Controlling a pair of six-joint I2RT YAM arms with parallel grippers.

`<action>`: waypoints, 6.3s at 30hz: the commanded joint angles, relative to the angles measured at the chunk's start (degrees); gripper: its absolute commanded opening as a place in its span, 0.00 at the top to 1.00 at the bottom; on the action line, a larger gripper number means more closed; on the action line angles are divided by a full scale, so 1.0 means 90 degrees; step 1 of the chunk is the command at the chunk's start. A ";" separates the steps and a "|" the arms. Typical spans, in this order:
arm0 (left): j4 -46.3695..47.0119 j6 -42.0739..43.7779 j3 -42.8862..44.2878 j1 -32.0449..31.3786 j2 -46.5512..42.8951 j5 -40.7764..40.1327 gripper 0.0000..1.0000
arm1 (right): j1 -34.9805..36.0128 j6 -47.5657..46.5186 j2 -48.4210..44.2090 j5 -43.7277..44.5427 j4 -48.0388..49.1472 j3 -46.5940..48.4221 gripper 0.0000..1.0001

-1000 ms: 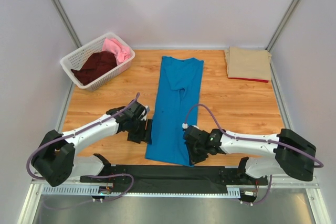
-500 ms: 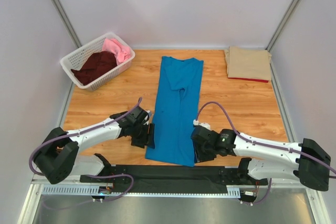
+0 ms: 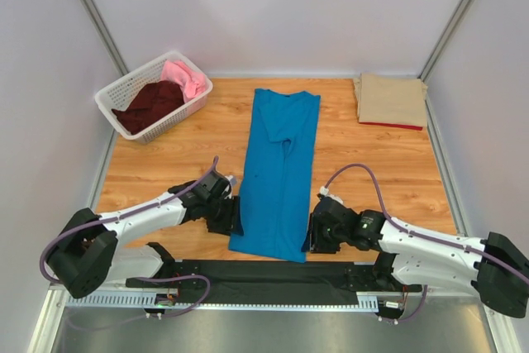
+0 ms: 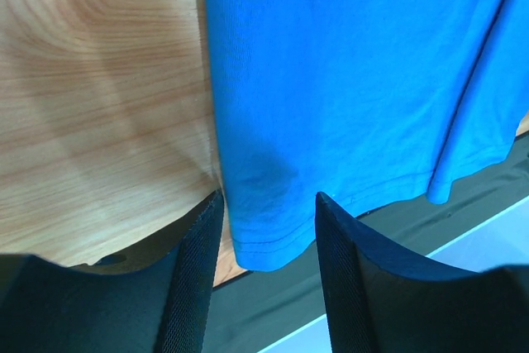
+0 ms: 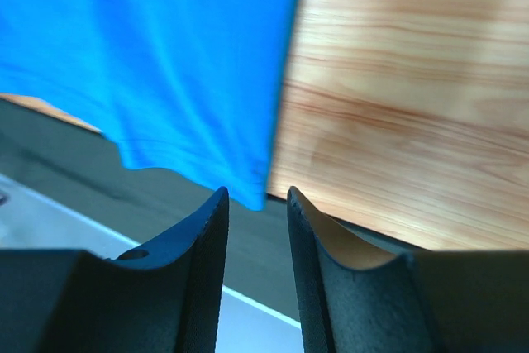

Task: Fold and stack the t-shirts
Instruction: Fold the tshirt

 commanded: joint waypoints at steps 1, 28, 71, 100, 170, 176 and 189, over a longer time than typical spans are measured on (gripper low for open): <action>-0.0260 0.0005 -0.0128 -0.0052 -0.0104 -0.0153 0.44 | -0.0018 0.0339 -0.0212 -0.0135 0.0580 -0.0026 0.64; 0.0140 -0.0327 -0.0743 -0.0072 -0.0573 0.0462 0.65 | 0.0031 0.0613 0.0383 -0.0321 0.0737 -0.0427 0.63; 0.0462 -0.0834 -0.0958 -0.0462 -0.0730 0.0422 0.81 | 0.0197 0.0603 -0.0193 0.0226 -0.0133 -0.0407 1.00; 0.0356 -0.1069 0.0447 -0.0775 -0.0017 0.0326 1.00 | -0.0075 -0.1035 0.0606 0.1281 -0.1470 0.1301 1.00; -0.2017 0.1041 0.8055 0.2594 0.5882 0.0872 0.80 | -0.4500 -0.4211 0.6711 0.0461 -0.1773 0.8098 0.89; -0.2282 0.1187 0.7813 0.2653 0.5307 0.0306 0.71 | -0.4500 -0.4250 0.6312 0.0248 -0.1744 0.8013 0.78; -0.1422 0.1841 0.7060 0.2282 0.5393 0.1058 0.73 | -0.4441 -0.4338 0.6086 -0.0192 -0.1197 0.6927 0.80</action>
